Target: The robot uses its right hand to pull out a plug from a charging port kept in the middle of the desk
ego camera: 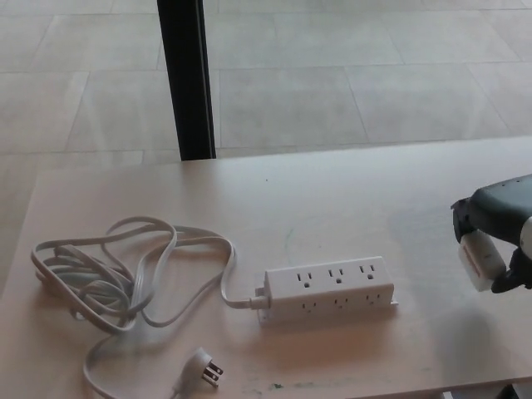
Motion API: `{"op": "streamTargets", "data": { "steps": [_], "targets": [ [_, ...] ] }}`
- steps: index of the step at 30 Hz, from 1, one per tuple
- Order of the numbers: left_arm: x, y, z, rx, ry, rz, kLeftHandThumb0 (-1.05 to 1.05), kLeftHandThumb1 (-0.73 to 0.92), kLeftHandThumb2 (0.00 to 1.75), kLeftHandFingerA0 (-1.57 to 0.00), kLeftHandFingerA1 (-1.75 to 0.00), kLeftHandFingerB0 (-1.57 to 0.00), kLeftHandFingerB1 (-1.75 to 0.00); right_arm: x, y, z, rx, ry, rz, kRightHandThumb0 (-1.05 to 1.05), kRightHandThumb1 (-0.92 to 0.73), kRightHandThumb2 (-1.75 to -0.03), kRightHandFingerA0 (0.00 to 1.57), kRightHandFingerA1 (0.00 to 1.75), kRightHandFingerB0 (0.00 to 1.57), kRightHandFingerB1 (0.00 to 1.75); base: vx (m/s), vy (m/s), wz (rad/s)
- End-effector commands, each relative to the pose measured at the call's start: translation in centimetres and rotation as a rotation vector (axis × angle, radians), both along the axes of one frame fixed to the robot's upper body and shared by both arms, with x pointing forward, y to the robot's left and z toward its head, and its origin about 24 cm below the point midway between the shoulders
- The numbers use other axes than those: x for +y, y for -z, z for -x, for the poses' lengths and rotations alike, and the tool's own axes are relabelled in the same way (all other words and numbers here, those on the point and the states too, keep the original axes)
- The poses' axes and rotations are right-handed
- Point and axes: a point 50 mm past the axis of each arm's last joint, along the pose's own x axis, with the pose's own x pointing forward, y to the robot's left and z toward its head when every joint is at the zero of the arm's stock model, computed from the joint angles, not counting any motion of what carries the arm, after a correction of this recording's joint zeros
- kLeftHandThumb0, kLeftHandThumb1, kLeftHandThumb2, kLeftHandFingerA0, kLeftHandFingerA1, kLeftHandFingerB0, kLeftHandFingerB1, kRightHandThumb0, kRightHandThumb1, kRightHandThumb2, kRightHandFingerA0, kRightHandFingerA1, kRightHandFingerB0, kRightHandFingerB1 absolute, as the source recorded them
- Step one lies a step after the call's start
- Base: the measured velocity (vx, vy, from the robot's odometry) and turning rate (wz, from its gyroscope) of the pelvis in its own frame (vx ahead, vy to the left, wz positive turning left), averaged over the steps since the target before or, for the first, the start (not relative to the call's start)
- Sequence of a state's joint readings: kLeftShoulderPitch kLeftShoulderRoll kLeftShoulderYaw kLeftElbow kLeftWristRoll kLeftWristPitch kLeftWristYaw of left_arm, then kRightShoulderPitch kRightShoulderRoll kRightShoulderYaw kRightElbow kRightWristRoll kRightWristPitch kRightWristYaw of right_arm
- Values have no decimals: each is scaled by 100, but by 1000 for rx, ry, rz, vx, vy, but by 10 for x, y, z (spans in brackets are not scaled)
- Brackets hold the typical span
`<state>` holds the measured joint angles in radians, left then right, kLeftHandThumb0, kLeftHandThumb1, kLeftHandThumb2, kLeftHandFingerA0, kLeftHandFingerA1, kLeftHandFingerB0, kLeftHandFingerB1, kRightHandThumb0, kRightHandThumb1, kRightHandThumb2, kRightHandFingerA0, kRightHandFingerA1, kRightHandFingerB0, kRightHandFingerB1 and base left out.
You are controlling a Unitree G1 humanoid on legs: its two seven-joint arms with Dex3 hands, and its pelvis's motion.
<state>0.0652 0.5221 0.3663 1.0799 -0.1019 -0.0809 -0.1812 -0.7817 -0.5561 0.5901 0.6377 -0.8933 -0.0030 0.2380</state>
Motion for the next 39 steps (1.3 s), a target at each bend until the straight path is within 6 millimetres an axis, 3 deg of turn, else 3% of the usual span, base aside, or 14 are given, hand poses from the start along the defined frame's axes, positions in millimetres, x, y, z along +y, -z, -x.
{"op": "streamTargets", "data": {
  "steps": [1,14,15,18,23,24,30,31,32,35,36,37,38,39],
  "targets": [
    [4,-5,1,-10,3,-26,-77,82,120,-58,-61,-40,-54,-2,-2,-1,-48,-43,135,-37,-72,-70,86,171,74,107,0,0,0],
    [5,-7,-1,-6,16,-30,-87,92,88,-60,-52,-42,-44,17,0,-4,45,-41,366,-49,-62,-59,87,154,65,62,0,0,0],
    [5,-7,-1,-16,7,-24,-86,92,88,-60,-52,-39,-43,20,-1,-4,41,-25,402,-76,-54,-60,92,154,22,36,0,0,0],
    [5,-6,-1,-18,5,-15,-79,84,121,-58,-63,-39,-54,23,-2,-3,72,1,429,-102,-53,-93,94,145,12,5,0,0,0],
    [5,-7,-1,-20,-2,-25,-78,82,121,-60,-63,-39,-54,25,-5,-2,82,8,392,-101,-50,-95,94,143,10,9,0,0,0],
    [5,-7,-1,-21,-2,-22,-79,84,121,-58,-62,-38,-54,24,-5,-2,87,14,372,-103,-61,-63,83,156,0,25,0,0,0],
    [5,-6,2,-19,-5,-13,-79,83,121,-61,-64,-38,-54,19,-8,0,114,33,273,-97,-51,-94,91,135,9,13,0,0,0],
    [5,-5,2,-17,-5,-11,-79,84,121,-60,-64,-38,-54,18,-9,-1,123,50,232,-95,-62,-61,82,152,0,26,0,0,0],
    [5,-5,2,-9,2,-29,-79,84,121,-60,-62,-40,-54,15,-13,-1,134,67,200,-97,-51,-91,94,139,4,14,0,0,0],
    [5,-6,4,-7,2,-24,-77,83,121,-57,-61,-38,-53,15,-18,-1,140,76,170,-92,-63,-62,82,151,2,25,0,0,0],
    [5,-6,4,-11,4,-24,-88,92,89,-60,-53,-39,-43,12,-22,-1,135,83,144,-97,-50,-92,95,140,7,22,0,0,0],
    [5,-6,3,-12,-15,-29,-77,82,120,-60,-63,-40,-54,2,-36,0,114,101,69,-89,-51,-92,92,131,4,33,0,0,0],
    [5,-5,3,-15,-17,-24,-89,92,88,-63,-55,-40,-44,-5,-44,1,92,106,18,-83,-64,-63,81,142,12,29,0,0,0],
    [5,-5,4,-16,-14,-22,-79,83,121,-60,-63,-39,-54,-14,-53,3,72,125,-28,-81,-67,-61,78,131,13,29,0,0,0]
  ]
}}
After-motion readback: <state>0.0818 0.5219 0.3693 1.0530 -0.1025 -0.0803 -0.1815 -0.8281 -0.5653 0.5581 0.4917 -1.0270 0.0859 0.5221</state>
